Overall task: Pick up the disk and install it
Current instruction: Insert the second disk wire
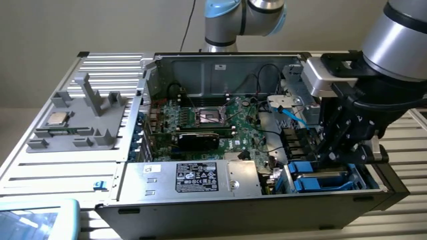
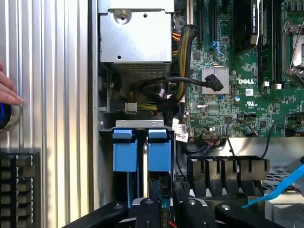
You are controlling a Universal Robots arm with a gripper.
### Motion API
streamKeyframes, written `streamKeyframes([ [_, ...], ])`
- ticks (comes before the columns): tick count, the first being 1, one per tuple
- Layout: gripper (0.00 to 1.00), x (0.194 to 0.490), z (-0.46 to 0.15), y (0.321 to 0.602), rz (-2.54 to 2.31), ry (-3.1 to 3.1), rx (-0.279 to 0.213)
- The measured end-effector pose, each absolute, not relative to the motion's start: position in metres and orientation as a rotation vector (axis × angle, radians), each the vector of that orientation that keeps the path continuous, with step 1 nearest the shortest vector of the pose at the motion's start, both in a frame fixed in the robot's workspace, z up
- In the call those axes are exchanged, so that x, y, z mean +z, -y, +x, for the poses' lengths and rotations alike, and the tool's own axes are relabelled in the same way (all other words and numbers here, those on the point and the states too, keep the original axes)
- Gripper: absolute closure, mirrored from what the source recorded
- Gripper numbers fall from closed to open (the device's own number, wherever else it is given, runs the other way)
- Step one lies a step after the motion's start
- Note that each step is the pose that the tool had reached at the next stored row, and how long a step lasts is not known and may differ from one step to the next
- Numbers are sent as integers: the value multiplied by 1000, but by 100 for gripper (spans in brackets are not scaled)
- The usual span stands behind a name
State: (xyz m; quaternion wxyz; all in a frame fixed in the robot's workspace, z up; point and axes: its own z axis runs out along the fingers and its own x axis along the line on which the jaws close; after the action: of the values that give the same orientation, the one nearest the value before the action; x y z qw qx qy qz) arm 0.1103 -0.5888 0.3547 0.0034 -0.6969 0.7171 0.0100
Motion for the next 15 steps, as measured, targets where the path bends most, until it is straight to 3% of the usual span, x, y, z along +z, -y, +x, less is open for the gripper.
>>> streamKeyframes([
  [4,76,369,117,589,-2187,-2250,31],
  [15,76,373,121,576,-2194,-2258,21],
])
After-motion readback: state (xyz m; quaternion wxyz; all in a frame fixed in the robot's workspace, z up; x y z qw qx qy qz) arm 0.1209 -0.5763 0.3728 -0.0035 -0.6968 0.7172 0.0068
